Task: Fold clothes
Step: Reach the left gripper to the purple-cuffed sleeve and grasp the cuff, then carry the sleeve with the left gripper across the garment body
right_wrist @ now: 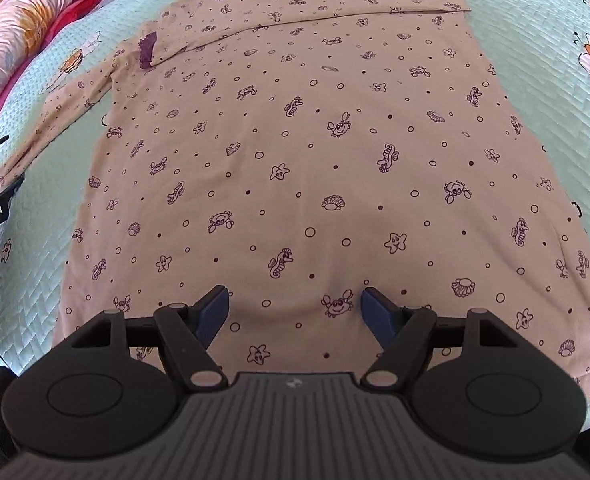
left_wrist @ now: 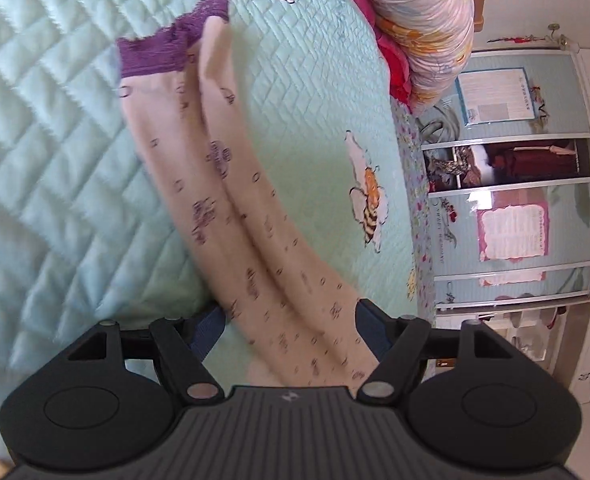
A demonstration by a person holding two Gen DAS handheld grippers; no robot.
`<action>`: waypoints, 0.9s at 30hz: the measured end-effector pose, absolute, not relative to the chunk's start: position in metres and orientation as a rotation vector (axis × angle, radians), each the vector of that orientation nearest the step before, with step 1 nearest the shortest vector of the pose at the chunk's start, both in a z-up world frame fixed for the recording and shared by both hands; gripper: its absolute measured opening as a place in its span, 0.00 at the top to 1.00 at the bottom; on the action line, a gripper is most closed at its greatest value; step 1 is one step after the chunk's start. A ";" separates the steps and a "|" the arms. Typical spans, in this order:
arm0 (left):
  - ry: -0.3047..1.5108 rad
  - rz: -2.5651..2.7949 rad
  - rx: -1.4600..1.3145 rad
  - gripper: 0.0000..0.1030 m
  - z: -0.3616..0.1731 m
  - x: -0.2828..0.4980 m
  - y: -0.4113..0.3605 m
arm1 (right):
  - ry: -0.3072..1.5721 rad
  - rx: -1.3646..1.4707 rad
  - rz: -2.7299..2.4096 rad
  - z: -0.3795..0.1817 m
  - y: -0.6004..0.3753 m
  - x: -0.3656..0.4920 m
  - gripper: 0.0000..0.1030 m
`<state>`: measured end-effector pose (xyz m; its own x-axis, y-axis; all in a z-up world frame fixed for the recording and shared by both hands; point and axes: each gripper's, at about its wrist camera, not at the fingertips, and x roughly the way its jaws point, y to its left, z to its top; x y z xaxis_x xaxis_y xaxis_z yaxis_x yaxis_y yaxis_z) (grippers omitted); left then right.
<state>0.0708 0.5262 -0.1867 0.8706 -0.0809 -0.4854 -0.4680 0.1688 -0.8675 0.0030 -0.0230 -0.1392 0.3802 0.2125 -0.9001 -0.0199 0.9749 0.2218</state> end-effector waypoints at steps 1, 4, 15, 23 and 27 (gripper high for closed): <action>0.469 0.286 -1.372 0.45 -0.189 0.069 0.525 | 1.175 0.187 0.147 -0.140 -0.023 0.004 0.27; 0.497 0.267 -1.332 0.98 -0.202 0.063 0.521 | 1.174 0.183 0.146 -0.142 -0.021 0.006 0.24; 0.253 0.232 -1.159 0.98 -0.143 0.018 0.508 | 1.166 0.199 0.153 -0.142 -0.023 0.006 0.22; 0.378 0.331 -1.289 0.95 -0.208 -0.009 0.490 | 1.157 0.221 0.164 -0.142 -0.028 0.003 0.22; 0.338 0.371 -1.305 0.86 -0.202 -0.012 0.499 | 1.160 0.245 0.164 -0.141 -0.034 0.001 0.22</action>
<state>-0.0119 0.4989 -0.2017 0.8933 0.0741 -0.4432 -0.4481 0.2201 -0.8664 0.0013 -0.0337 -0.1411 0.3922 0.2530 -0.8844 -0.0014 0.9616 0.2745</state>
